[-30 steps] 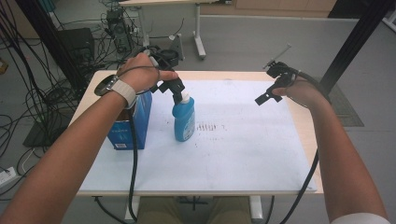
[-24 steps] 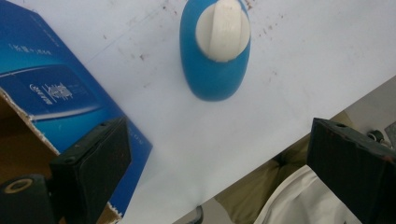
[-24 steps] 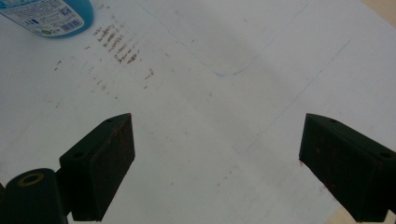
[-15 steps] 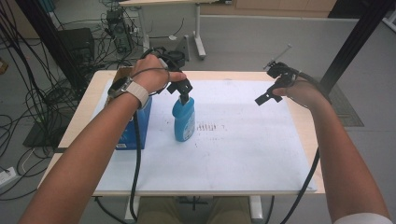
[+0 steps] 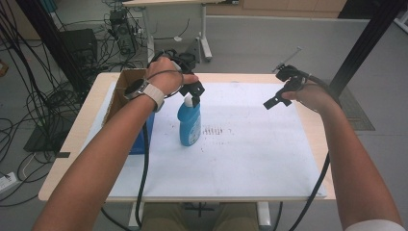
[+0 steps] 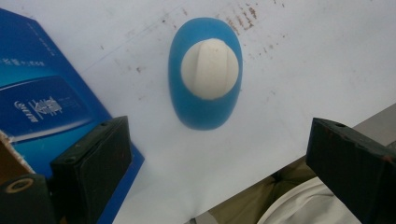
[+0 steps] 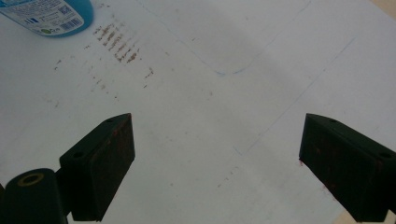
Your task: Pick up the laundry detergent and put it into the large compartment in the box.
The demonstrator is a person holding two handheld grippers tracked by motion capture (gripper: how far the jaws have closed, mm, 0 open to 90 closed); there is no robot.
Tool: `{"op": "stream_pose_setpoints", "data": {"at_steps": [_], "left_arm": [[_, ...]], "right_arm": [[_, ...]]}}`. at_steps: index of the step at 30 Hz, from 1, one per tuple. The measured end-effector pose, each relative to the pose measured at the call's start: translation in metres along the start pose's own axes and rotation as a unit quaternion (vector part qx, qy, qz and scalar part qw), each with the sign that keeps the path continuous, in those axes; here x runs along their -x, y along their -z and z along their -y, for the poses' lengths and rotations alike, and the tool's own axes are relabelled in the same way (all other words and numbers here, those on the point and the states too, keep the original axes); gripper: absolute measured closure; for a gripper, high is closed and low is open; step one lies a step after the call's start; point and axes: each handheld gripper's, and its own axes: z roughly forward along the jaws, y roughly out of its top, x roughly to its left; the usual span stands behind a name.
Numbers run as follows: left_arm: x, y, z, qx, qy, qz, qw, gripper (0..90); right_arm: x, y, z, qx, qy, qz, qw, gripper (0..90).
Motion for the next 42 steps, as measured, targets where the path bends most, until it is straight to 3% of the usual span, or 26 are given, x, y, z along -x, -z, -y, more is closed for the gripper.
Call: {"op": "stream_pose_setpoints", "data": {"at_steps": [14,19,42], "left_arm": [[0.000,-0.018,-0.012,-0.006,0.008,-0.002,0.9999,7.9],[0.005,-0.024,-0.013,0.001,0.009,-0.015,0.9998,8.2],[0.005,-0.047,-0.019,-0.001,0.025,-0.018,0.9995,8.4]], "right_arm": [[0.003,-0.002,0.001,-0.001,-0.002,-0.001,1.0000,10.5],[0.003,-0.002,0.001,0.000,-0.003,-0.002,1.0000,10.5],[0.004,-0.005,0.006,0.001,-0.006,-0.004,1.0000,10.5]]}}
